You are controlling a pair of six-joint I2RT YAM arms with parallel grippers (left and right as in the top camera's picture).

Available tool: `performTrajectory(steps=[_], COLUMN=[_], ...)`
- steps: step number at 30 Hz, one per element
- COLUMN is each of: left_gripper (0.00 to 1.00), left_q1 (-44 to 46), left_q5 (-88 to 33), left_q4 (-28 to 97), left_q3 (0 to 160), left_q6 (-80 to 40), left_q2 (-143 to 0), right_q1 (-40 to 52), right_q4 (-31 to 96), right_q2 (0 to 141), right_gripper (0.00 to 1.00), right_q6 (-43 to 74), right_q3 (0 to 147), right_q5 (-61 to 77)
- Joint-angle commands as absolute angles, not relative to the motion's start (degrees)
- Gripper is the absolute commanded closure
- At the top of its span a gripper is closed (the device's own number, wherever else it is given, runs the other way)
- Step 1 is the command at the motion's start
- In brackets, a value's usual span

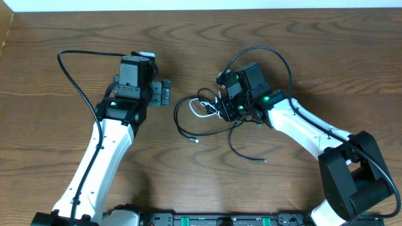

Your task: Untangle cables

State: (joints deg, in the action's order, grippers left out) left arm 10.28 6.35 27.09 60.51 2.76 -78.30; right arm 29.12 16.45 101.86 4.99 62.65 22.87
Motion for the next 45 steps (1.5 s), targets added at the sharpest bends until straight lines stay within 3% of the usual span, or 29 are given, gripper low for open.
performTrajectory(steps=[1, 14, 21, 38, 45], left_gripper=[0.01, 0.02, 0.02, 0.02, 0.02], left_q1=[10.15, 10.15, 10.37, 10.48, 12.45], left_q5=[6.44, -13.41, -17.82, -41.23, -41.80], left_q4=[27.35, 27.33, 27.31, 25.98, 21.67], left_q3=[62.15, 62.15, 62.15, 62.15, 62.15], left_q6=[2.02, 2.07, 2.04, 5.50, 5.28], left_q2=[-77.47, -77.47, -77.47, -77.47, -77.47], right_q1=[29.45, 27.14, 25.78, 24.80, 24.51], right_q4=[16.29, 20.01, 20.51, 20.14, 19.51], right_q2=[101.97, 91.35, 83.20, 82.39, 82.39], right_gripper=[0.99, 0.99, 0.99, 0.99, 0.99], right_q6=[5.78, 5.78, 7.44, 9.39, 9.80], right_q3=[63.57, 67.42, 67.51, 67.51, 67.51], right_q5=[22.70, 30.61, 30.59, 30.57, 35.35])
